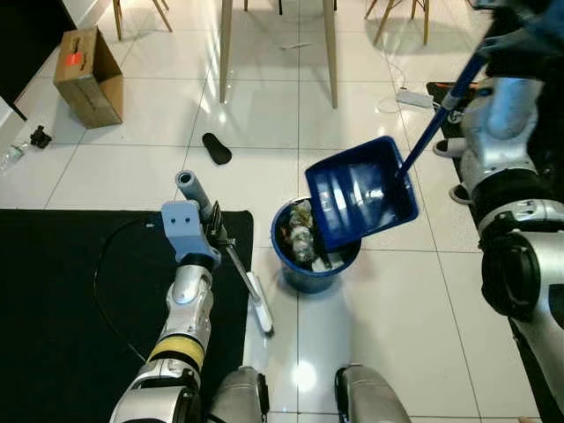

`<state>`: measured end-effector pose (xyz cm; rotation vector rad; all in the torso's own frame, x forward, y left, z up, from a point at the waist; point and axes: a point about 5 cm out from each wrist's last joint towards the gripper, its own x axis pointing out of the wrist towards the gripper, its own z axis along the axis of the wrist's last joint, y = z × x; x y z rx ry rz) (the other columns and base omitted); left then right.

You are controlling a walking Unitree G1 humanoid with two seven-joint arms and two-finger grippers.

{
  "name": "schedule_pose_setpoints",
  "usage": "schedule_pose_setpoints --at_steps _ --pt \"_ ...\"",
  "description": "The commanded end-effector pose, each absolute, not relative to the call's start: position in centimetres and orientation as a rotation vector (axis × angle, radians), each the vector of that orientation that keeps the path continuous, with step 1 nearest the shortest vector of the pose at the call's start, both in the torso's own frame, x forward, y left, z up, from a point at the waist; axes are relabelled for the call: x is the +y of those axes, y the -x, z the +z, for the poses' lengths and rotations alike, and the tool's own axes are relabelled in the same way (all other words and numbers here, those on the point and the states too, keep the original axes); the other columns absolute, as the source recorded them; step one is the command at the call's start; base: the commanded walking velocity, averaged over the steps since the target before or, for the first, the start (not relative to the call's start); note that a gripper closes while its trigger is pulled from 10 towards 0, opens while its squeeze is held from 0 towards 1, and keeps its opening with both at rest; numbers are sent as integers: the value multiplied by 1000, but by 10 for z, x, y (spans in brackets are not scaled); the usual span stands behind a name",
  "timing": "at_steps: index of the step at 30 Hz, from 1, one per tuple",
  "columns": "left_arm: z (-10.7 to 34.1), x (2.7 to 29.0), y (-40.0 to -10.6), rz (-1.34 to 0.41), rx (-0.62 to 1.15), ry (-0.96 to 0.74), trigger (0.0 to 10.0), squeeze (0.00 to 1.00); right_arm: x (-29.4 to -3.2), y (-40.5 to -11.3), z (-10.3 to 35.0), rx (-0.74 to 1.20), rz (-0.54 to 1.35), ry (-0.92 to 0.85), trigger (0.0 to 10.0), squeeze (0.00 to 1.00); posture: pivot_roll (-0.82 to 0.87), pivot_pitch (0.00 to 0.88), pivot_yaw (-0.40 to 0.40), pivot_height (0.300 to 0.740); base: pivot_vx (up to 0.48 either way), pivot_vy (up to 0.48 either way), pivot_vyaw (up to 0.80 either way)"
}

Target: Sweep floor

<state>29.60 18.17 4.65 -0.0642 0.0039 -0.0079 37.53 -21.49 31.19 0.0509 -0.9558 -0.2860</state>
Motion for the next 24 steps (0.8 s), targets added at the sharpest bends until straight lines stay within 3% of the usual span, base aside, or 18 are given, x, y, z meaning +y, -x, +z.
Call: schedule_pose_setpoints --at_steps 1,7,17,24 --pt "50 179 -296 -17 -29 64 10000 0 -229 -370 323 -1000 -310 -134 10000 0 -6 28 9 740 0 0 0" --pt "47 181 -292 -25 -23 61 10000 0 -257 -362 327 -1022 -264 -279 10000 0 -3 14 19 740 0 0 0" --pt "45 180 -290 -36 -18 57 10000 0 -261 -359 321 -1030 -228 -338 10000 0 -2 10 25 740 0 0 0" --pt "49 186 -292 -27 -29 50 10000 0 -264 -359 354 -1120 -82 -625 10000 0 6 6 24 740 0 0 0"
